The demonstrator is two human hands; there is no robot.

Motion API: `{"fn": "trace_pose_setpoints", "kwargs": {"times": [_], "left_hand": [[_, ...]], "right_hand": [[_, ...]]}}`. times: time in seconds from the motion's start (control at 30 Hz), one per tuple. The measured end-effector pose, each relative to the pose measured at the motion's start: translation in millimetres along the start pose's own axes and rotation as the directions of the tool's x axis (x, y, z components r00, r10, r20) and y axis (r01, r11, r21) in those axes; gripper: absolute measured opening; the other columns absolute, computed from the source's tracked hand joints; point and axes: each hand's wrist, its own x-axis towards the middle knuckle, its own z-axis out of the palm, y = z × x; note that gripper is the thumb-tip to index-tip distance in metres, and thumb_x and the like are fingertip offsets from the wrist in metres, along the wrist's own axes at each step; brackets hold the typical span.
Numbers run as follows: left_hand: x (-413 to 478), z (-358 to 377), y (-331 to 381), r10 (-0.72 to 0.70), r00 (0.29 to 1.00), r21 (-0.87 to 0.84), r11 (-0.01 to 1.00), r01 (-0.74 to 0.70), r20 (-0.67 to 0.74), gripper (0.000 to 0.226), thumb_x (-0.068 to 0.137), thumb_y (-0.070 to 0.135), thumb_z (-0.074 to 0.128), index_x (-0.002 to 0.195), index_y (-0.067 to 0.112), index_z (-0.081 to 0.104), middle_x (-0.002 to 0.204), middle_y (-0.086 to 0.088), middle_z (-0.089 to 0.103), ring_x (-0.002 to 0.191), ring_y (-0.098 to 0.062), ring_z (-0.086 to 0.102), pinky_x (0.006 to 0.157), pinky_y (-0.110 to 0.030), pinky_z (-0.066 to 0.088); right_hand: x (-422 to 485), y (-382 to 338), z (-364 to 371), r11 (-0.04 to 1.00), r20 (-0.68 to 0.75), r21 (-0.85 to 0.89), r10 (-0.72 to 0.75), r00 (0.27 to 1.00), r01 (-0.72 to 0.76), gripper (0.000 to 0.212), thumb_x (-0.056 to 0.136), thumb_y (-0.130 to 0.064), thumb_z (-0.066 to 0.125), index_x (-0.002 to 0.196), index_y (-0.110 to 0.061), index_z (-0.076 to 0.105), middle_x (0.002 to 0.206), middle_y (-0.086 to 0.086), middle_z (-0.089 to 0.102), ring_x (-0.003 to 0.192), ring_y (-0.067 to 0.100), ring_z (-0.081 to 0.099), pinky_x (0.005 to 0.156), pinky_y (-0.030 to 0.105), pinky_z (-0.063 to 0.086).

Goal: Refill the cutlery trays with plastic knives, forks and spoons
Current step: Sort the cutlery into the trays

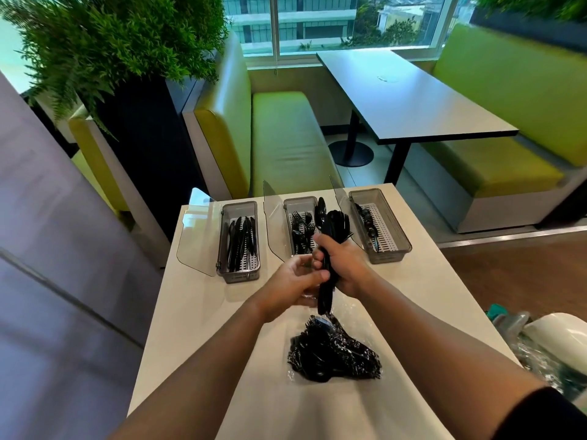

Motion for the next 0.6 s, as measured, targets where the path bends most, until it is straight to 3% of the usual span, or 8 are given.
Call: {"fn": "trace_pose_setpoints", "kwargs": {"times": [0.1,0.17,0.3,0.43,0.53,0.6], "left_hand": [[3.5,6.5,-2.7,-0.041,0.997,0.079,0.996,0.036,0.064,0.047,0.089,0.012,0.074,0.129,0.012,0.048,0.112,-0.015,0.070,0.092,-0.026,0.071,0.084,-0.048,0.059],[3.5,11.2,-1.1,-0.017,0.999,0.137,0.991,0.011,0.041,0.041,0.090,0.011,0.073,0.125,0.014,0.052,0.105,-0.015,0.071,0.084,-0.024,0.070,0.081,-0.044,0.059],[4.8,19.5,1.0,0.048,0.999,0.203,0.978,-0.044,-0.016,0.026,0.094,0.003,0.060,0.117,0.013,0.055,0.092,-0.020,0.067,0.066,-0.024,0.063,0.054,-0.026,0.054],[9.6,18.8,-7.4,0.098,0.995,0.284,0.955,-0.087,-0.026,0.015,0.097,0.009,0.052,0.106,0.002,0.062,0.091,-0.029,0.070,0.058,-0.033,0.062,0.057,-0.039,0.054],[8.6,19.4,-11.0,0.133,0.990,0.314,0.943,-0.114,-0.039,0.020,0.104,0.013,0.046,0.090,0.009,0.060,0.068,-0.016,0.065,0.043,-0.029,0.055,0.044,-0.033,0.047],[8.1,19.2,-14.7,0.167,0.985,0.337,0.931,-0.142,-0.046,0.024,0.106,0.019,0.044,0.085,0.014,0.055,0.058,-0.009,0.060,0.040,-0.029,0.054,0.044,-0.035,0.044]], "right_hand": [[3.5,7.6,1.5,1.000,-0.016,-0.007,-0.024,1.000,0.023,0.024,0.095,-0.023,0.066,0.077,-0.010,0.056,0.059,0.005,0.054,0.057,0.022,0.055,0.063,0.041,0.052],[3.6,11.1,1.8,0.991,-0.070,-0.114,-0.073,0.995,0.065,0.027,0.095,-0.026,0.065,0.075,-0.010,0.060,0.062,0.006,0.060,0.059,0.022,0.059,0.066,0.039,0.055],[-1.0,17.4,3.7,0.989,-0.076,-0.136,-0.072,0.995,0.061,0.030,0.097,-0.030,0.062,0.083,-0.004,0.066,0.075,0.011,0.067,0.060,0.021,0.062,0.061,0.037,0.053],[-3.1,22.6,-0.9,0.983,-0.020,-0.181,0.005,1.000,-0.009,0.038,0.098,-0.036,0.061,0.099,0.000,0.073,0.094,0.009,0.075,0.074,0.025,0.070,0.052,0.031,0.052],[-2.8,23.3,-5.1,0.981,0.083,-0.184,0.080,0.993,-0.063,0.040,0.098,-0.036,0.061,0.106,0.002,0.072,0.103,0.016,0.074,0.062,0.032,0.060,0.033,0.028,0.043],[-3.5,21.3,-7.3,0.981,0.161,-0.178,0.113,0.981,-0.084,0.043,0.101,-0.033,0.059,0.109,0.008,0.070,0.102,0.018,0.074,0.055,0.033,0.059,0.031,0.029,0.045]]}}
